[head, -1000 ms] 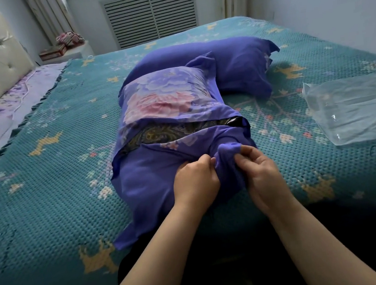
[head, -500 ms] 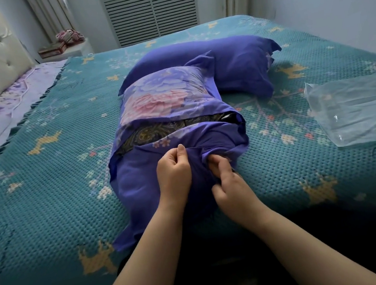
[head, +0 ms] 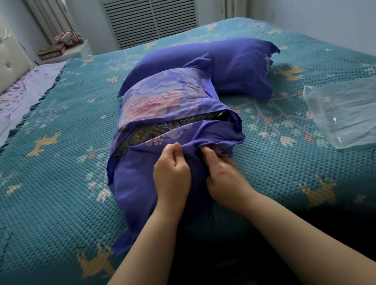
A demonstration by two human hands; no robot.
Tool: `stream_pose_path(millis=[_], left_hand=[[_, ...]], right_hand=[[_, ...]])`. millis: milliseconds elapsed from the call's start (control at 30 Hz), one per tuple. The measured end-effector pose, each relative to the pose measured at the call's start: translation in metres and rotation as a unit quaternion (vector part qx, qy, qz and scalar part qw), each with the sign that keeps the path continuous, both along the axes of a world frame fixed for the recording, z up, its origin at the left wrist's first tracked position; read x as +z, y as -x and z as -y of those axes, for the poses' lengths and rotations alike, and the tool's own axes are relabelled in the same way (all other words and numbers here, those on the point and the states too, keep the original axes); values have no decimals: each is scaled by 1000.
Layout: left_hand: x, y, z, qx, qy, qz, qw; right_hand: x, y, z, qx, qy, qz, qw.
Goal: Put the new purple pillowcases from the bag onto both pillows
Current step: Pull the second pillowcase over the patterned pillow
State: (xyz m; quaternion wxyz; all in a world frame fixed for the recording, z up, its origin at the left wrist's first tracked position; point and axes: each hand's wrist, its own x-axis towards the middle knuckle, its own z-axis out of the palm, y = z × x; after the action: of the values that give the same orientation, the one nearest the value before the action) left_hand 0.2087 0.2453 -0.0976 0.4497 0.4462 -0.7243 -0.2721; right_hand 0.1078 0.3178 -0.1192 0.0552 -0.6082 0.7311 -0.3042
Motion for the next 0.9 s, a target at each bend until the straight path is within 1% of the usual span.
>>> stream_pose_path(millis=[33, 67, 133, 167, 200, 233, 300, 367, 433, 467, 600, 667, 700, 767, 800, 833, 867, 900], left_hand=[[1, 0, -3, 9, 33, -13, 999], [4, 0, -6, 6, 72, -13, 997], [8, 5, -10, -50, 131, 0, 990], [10, 8, -10, -84, 152, 9, 985], [10, 11, -8, -105, 167, 19, 980], [10, 13, -3, -109, 174, 32, 978], [8, 15, 10, -84, 166, 73, 980], [3, 14, 21, -62, 143, 112, 981], [-7, 14, 23, -62, 135, 151, 977], [-11, 15, 23, -67, 131, 171, 974], [-22, 26, 14, -105, 106, 227, 962], [-24, 28, 11, -123, 104, 255, 953], [-24, 27, 10, -131, 100, 265, 950], [-23, 25, 11, -140, 98, 268, 948], [-21, 24, 12, -143, 100, 266, 948], [-18, 23, 13, -144, 102, 264, 948], [-17, 22, 12, -144, 105, 262, 949], [-16, 22, 11, -140, 111, 261, 949]], right_hand=[[2, -1, 3, -1, -33, -5, 999], [4, -2, 6, -2, -47, -23, 999], [7, 7, 18, -7, -86, -95, 992], [11, 15, 28, -4, -123, -129, 984], [17, 23, 38, 4, -165, -144, 976], [24, 30, 46, 17, -219, -136, 966], [37, 37, 57, 55, -325, -143, 933], [43, 37, 53, 80, -381, -177, 904], [37, 37, 39, 86, -402, -188, 892], [33, 38, 29, 85, -408, -180, 891], [22, 57, -3, 33, -416, -115, 902], [17, 68, -17, 24, -422, -87, 902], [12, 72, -25, 34, -440, -68, 895], [6, 78, -42, 68, -509, -20, 858], [9, 83, -48, 72, -527, -1, 847], [15, 89, -53, 61, -515, 8, 855], [25, 97, -53, 40, -474, 11, 879], [35, 106, -48, 9, -411, 11, 912]])
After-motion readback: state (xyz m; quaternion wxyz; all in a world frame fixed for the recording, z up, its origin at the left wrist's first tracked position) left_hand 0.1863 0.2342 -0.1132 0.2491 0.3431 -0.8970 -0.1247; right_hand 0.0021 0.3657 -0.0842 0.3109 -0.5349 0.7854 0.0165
